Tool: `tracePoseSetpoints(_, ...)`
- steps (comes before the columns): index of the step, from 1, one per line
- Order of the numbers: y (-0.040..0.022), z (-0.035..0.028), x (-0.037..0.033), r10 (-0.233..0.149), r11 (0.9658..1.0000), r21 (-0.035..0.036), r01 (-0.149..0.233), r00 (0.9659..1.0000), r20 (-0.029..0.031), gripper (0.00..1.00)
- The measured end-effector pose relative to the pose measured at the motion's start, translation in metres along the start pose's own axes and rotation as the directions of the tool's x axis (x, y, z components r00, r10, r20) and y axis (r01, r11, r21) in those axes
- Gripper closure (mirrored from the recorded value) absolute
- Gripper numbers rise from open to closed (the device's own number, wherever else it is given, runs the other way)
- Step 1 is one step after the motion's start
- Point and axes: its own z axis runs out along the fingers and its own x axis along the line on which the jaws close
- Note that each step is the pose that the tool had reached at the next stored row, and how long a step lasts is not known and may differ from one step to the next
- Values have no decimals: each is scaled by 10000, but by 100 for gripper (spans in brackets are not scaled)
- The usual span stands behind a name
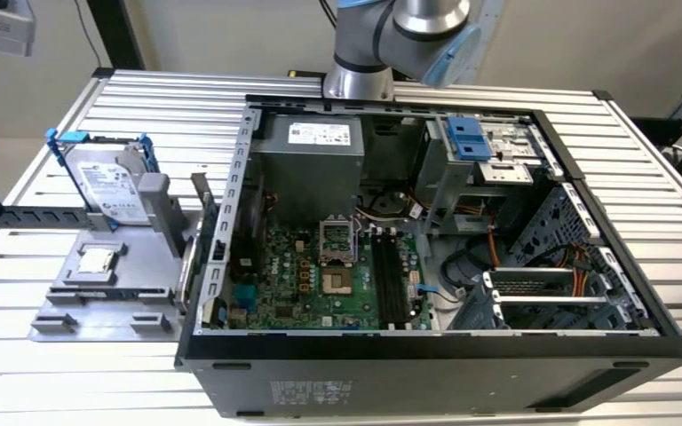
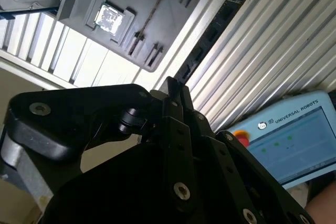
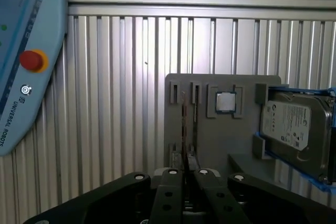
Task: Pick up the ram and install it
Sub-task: 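Pick up the ram and move it above insertion slot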
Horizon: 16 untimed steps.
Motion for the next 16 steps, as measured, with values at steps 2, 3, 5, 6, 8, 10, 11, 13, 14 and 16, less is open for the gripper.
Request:
tracePoseSetpoints(2,0,-2,0,0,10000,1,0,10000,-4,100)
tracePoseSetpoints(3,0,-2,0,0,10000,1,0,10000,-5,100)
tracePoseSetpoints(5,0,-3,0,0,10000,-1,0,10000,-7,100)
tracePoseSetpoints(6,0,-3,0,0,10000,-1,0,10000,-8,100)
tracePoseSetpoints(8,-1,-3,-1,0,10000,-1,0,10000,-9,100)
tracePoseSetpoints(10,-20,-4,-1,0,10000,-2,0,10000,-10,100)
tracePoseSetpoints(11,-40,-3,-1,0,10000,-3,0,10000,-9,100)
tracePoseSetpoints(13,-101,-3,-1,1,10000,-10,-1,10000,-8,100)
tracePoseSetpoints(14,-142,-3,0,1,10000,-17,-1,10000,-9,100)
tracePoseSetpoints(16,-218,-3,-1,1,10000,-31,-1,10000,-9,100)
